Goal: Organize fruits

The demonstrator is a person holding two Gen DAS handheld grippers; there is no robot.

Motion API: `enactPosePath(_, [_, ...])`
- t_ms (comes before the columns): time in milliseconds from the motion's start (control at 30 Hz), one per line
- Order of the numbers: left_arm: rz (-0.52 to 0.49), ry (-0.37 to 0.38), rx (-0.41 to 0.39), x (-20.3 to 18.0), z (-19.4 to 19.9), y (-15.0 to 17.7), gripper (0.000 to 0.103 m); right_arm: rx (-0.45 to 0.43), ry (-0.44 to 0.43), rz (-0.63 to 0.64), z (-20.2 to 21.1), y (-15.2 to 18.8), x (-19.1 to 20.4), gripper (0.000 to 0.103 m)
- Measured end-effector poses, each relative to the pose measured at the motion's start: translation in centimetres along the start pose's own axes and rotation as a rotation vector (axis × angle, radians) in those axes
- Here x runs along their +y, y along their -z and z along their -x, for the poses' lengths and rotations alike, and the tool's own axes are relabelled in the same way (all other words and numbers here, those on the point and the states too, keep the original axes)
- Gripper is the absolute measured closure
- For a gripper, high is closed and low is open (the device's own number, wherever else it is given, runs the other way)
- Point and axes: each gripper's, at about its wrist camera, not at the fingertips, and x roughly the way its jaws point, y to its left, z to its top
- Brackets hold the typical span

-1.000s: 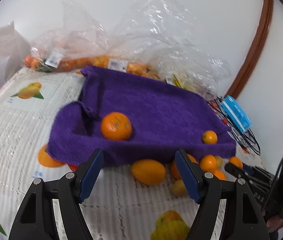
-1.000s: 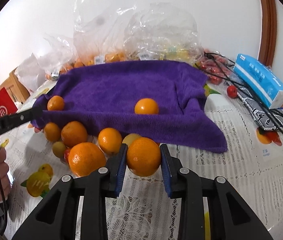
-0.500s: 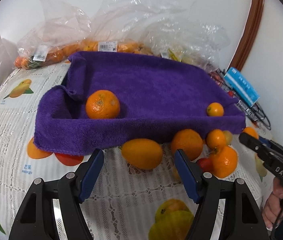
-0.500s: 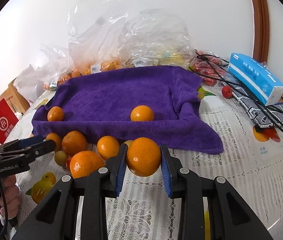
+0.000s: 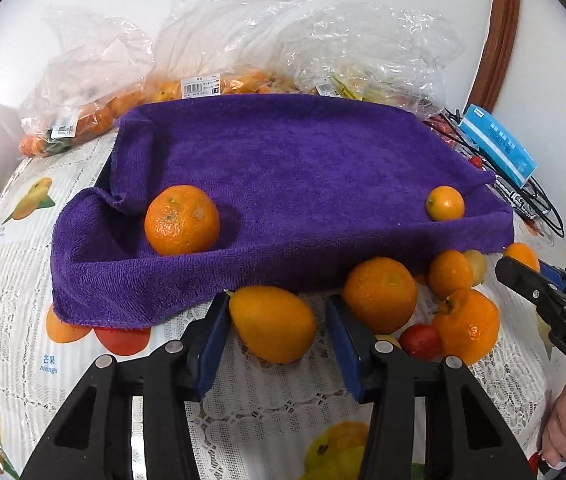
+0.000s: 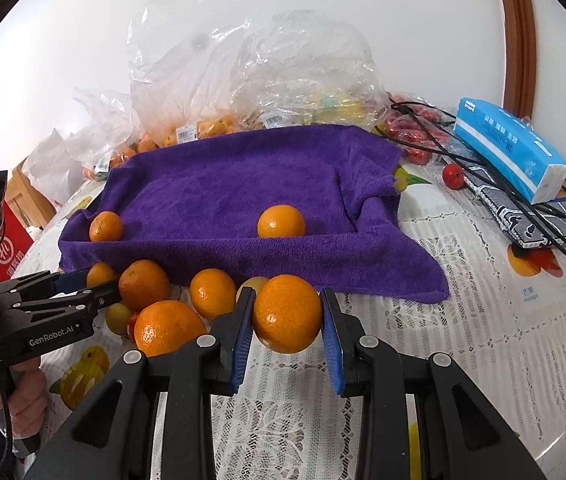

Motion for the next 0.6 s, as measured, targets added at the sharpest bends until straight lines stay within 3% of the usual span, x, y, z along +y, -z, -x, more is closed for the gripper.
enactPosePath(167, [-0.012, -0.016, 0.002, -0.3, -0.1, -0.2, 0.058, 0.002, 0.002, 0.007, -0.2, 0.1, 0.1, 0.071])
enactPosePath(233, [0.011, -0.014, -0.006, 0.1, -0.1, -0.2, 0.065, 0.005, 0.0, 0.008, -0.2, 0.1, 0.1, 0.071])
enactPosePath(333, [0.043, 0.033, -0.016, 0.9, 0.2, -0.1, 0.068, 0.008, -0.002, 0.014, -0.2, 0.1, 0.2, 0.071])
enactPosePath(600, [0.04, 0.072, -0.054, 0.8, 1.3, 0.1, 0.072, -0.001, -0.016, 0.019, -0.1, 0.1, 0.3, 0.071])
